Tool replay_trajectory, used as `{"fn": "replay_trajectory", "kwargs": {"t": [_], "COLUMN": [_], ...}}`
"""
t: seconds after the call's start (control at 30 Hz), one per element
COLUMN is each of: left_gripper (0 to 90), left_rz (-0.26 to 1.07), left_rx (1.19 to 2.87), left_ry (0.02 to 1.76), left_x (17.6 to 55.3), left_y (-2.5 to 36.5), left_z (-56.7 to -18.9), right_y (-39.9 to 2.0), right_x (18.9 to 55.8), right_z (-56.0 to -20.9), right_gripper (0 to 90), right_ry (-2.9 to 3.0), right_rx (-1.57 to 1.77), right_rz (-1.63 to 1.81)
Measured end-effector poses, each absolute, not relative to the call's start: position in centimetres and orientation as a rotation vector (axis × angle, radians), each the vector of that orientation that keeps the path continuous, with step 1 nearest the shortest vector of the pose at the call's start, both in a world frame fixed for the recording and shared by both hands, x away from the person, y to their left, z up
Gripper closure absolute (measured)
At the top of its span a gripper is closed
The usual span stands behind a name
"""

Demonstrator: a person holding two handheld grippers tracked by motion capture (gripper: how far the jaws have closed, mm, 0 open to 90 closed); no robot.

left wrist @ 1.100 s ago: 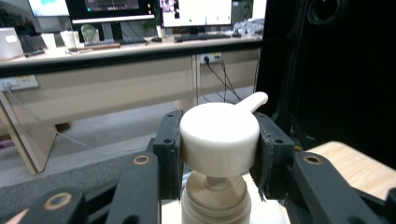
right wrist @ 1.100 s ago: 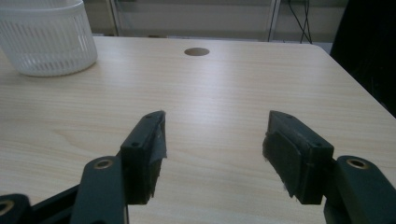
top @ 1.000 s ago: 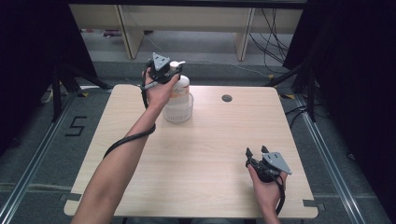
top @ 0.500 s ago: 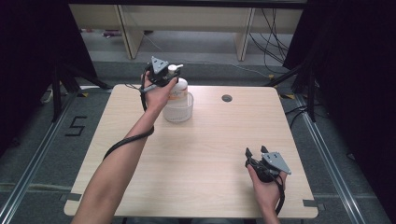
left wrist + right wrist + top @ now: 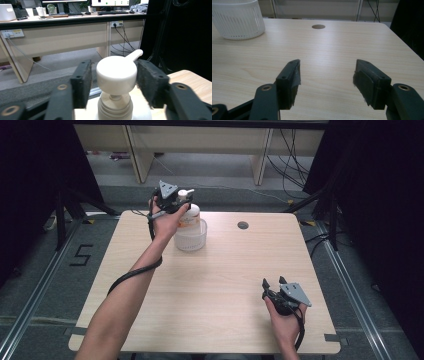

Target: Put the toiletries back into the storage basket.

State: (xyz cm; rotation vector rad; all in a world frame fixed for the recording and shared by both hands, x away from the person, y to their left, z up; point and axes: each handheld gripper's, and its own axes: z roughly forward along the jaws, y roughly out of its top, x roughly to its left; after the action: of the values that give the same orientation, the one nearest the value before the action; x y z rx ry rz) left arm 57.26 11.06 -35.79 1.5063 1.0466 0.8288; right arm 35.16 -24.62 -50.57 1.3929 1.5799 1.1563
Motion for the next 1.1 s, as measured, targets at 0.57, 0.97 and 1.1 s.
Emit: {"fn": "replay_trajectory", "kwargs": {"t": [0.57, 0.97, 1.1], "left_gripper": [29.8, 30.4, 30.3], "left_rz": [0.832, 0.816, 0.799], "left_rx": [1.507, 1.509, 1.511], "left_ry": [1.076, 1.073, 1.064], "left_x": [54.0, 52.0, 51.1], "left_y": [12.4, 13.9, 14.4], "left_z": [-34.4, -34.4, -34.6], "right_y": [-24.7, -24.8, -24.8], "right_x": [35.1, 35.2, 35.2], "right_z": [-50.6, -50.6, -50.6], "right_gripper": [37.9, 37.8, 37.7], "right_ry": [1.568, 1.58, 1.578], "right_rx": [1.391, 1.38, 1.38], "right_rz": [1.15, 1.152, 1.15]}}
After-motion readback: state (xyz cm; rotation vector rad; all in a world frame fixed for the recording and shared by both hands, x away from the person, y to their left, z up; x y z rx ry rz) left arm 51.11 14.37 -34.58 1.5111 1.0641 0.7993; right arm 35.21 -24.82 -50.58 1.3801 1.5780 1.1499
